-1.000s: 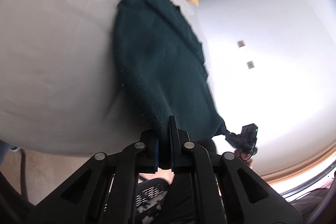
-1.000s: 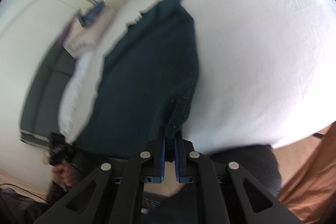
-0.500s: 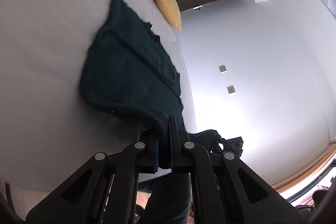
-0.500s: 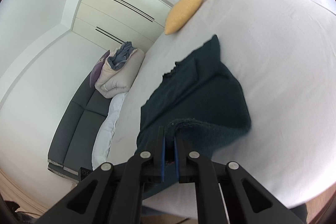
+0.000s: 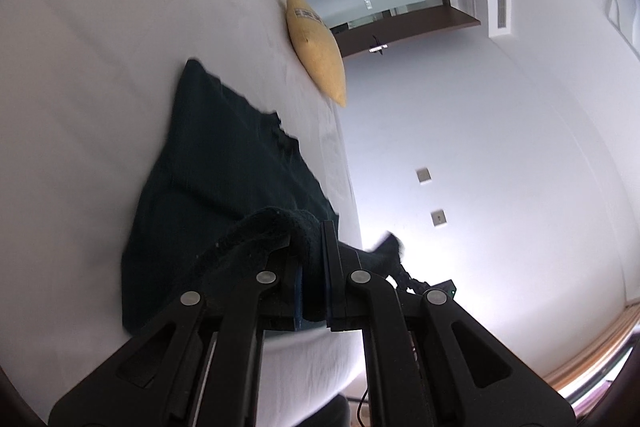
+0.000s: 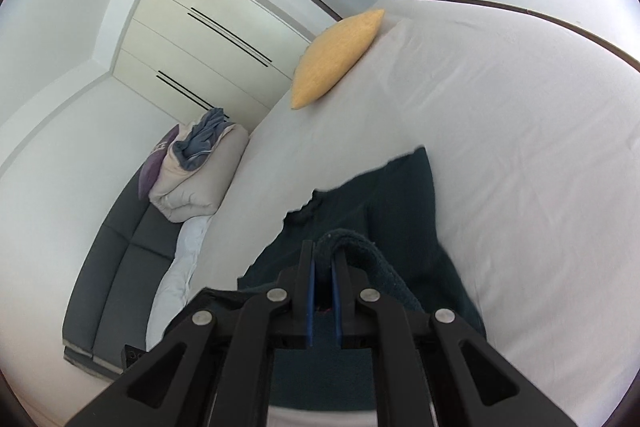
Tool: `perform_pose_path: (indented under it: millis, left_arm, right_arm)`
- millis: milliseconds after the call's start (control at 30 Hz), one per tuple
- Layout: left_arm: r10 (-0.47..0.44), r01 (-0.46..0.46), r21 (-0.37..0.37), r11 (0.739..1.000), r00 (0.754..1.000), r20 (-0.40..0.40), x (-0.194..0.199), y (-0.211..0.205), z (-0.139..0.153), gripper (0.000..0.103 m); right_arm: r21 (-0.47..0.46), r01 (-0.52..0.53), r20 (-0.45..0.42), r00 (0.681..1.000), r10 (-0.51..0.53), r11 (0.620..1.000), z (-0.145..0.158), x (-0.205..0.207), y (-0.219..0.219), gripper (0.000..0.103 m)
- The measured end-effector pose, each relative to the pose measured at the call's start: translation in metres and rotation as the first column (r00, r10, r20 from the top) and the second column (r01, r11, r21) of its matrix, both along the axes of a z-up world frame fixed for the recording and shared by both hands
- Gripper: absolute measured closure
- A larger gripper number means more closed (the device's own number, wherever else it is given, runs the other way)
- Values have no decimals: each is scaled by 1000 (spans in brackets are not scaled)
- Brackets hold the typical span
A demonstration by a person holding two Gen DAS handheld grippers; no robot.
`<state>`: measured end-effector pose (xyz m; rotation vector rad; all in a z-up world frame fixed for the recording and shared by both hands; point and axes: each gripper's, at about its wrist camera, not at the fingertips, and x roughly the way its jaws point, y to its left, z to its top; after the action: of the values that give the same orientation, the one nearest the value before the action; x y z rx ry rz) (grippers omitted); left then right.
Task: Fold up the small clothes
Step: 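Lay the hem down over the body and open both grippers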
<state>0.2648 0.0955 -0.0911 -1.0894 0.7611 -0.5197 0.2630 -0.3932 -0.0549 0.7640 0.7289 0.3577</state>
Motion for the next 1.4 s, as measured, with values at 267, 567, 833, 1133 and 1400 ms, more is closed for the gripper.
perform_pose_path:
  millis: [267,567,833,1133,1400]
  left_arm:
    - [29,-28,15,999,999,-45,95,10,-16,97]
    - [50,-43,51,998,988,-147,178,13,-61,97]
    - [34,-18,64,998,965,-259,226,24,-109,93]
    - [107,-88,106,990,976,-191,207,64,-95,25]
    - [37,5,217,976,982,-186,164,24,-85,25]
  right_arm:
    - [-59,27,-47,998,-30,998,-18,80,12,95]
    - [-106,76,-129,988,-89,991,-51,141,12,95]
    - [-139,91,-258,958,-125,986,-93,181,10,72]
    - [-173,131,-174,971,-161,976,-85,164,11,50]
    - [-260,154,-102,977,-186,953,-55,108,-1,43]
